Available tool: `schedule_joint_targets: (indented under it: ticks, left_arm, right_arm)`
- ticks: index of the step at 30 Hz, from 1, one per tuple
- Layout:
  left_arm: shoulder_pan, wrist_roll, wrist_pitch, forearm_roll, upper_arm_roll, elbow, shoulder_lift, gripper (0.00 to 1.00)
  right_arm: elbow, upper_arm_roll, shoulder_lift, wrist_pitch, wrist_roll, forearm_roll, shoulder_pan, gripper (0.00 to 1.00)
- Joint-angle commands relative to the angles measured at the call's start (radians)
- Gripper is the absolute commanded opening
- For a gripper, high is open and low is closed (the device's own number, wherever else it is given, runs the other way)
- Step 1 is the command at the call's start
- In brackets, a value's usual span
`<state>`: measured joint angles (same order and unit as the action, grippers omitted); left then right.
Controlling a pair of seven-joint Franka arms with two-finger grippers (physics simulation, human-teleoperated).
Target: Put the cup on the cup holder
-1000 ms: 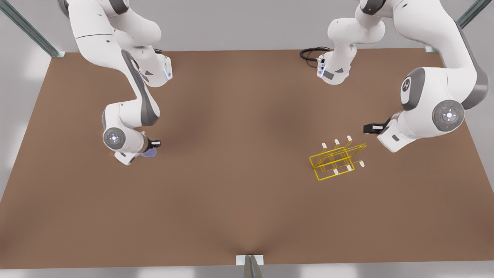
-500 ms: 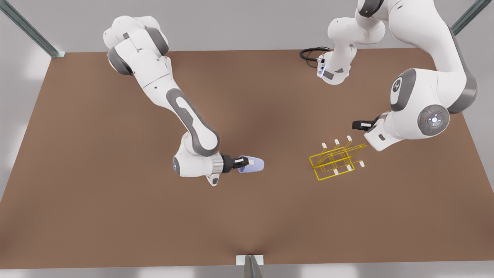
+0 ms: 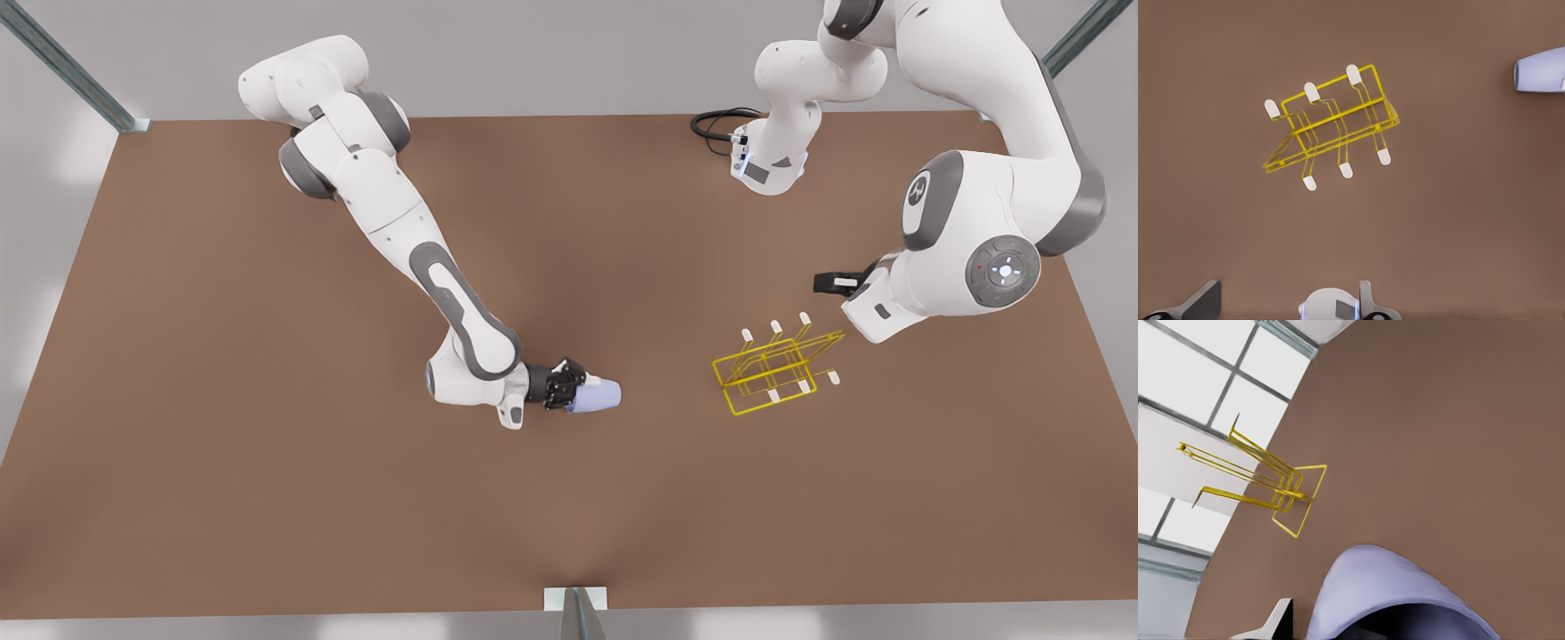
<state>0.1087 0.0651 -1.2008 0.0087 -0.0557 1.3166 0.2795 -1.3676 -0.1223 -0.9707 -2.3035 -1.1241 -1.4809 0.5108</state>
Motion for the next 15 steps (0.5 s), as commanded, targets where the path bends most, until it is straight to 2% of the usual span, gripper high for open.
schedule_joint_targets:
  ticks: [1,7,11,14,15]
  left_arm:
    - [-0.001,0.006,0.003,0.001,0.001,0.000,0.000,1.00]
    - [-0.003,0.019,-0.005,-0.003,0.002,0.000,0.027,1.00]
    - [0.003,0.047,-0.006,-0.003,-0.001,0.000,0.027,1.00]
    - [0.003,0.647,-0.038,-0.001,-0.238,0.000,0.047,1.00]
    - [0.003,0.928,-0.143,-0.001,-0.335,0.000,0.092,1.00]
  right_arm:
    - [-0.001,0.000,0.001,-0.014,-0.594,-0.030,0.000,1.00]
    - [-0.036,0.000,0.009,-0.001,-0.609,-0.018,-0.011,1.00]
    - [-0.081,0.001,0.014,0.099,-0.631,-0.015,-0.044,1.00]
    - [-0.103,0.001,0.026,0.176,-0.629,0.047,-0.090,1.00]
    - [-0.107,0.001,0.032,0.199,-0.625,0.057,-0.106,1.00]
